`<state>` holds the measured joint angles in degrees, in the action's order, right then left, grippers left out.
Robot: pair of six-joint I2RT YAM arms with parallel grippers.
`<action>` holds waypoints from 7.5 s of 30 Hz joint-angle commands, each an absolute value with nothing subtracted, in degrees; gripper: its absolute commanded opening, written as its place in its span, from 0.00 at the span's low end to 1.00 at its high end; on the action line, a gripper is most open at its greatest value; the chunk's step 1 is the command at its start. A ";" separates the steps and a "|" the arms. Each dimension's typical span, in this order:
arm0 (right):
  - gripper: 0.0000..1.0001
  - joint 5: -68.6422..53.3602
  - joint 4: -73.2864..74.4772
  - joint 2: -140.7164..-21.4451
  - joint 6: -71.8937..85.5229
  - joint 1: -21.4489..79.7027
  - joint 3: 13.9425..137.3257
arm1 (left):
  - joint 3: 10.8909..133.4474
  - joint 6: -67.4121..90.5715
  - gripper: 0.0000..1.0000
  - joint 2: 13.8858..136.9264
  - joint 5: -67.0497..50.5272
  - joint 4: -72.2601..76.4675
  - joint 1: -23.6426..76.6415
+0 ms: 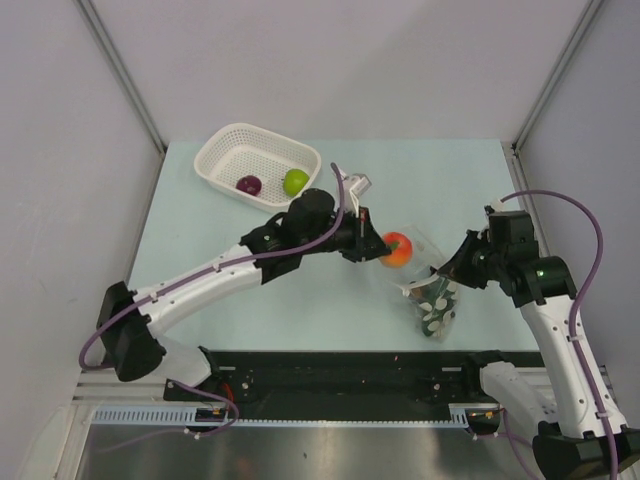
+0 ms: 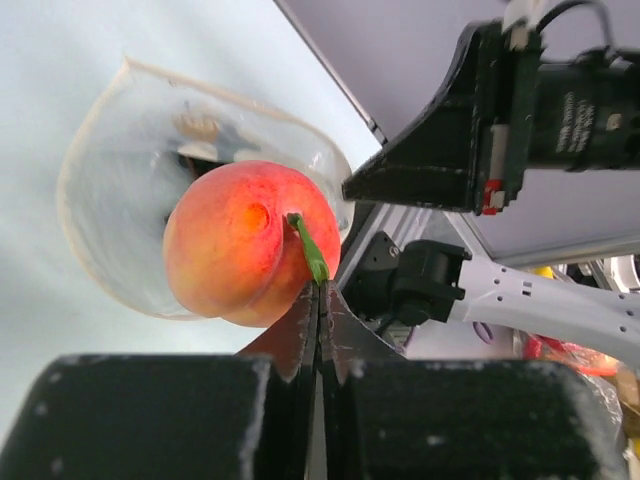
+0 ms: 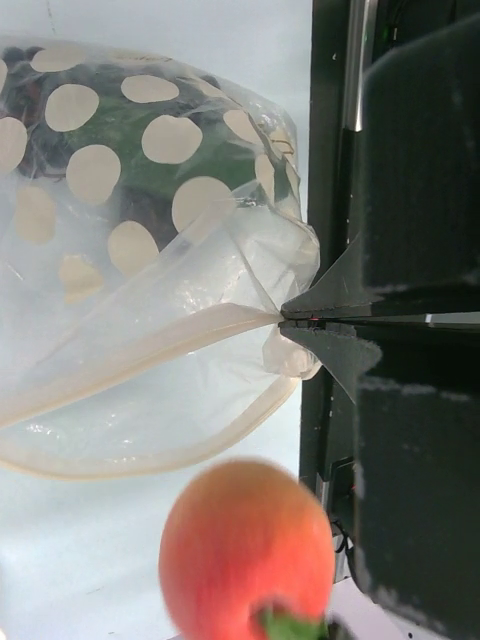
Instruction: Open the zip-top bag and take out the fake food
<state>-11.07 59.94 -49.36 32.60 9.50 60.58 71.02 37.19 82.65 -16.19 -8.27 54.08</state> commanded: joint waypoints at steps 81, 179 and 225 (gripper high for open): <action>0.00 -8.61 60.82 -55.99 31.73 8.79 67.24 | 118.56 39.82 0.12 136.06 -13.80 -7.11 -20.48; 0.00 -25.48 53.62 -46.85 29.62 13.18 62.40 | 76.99 36.12 0.39 89.47 -13.01 -14.85 59.85; 0.00 -23.12 69.08 -39.90 27.86 7.91 60.47 | 87.27 42.71 0.62 116.01 -12.22 -7.82 64.07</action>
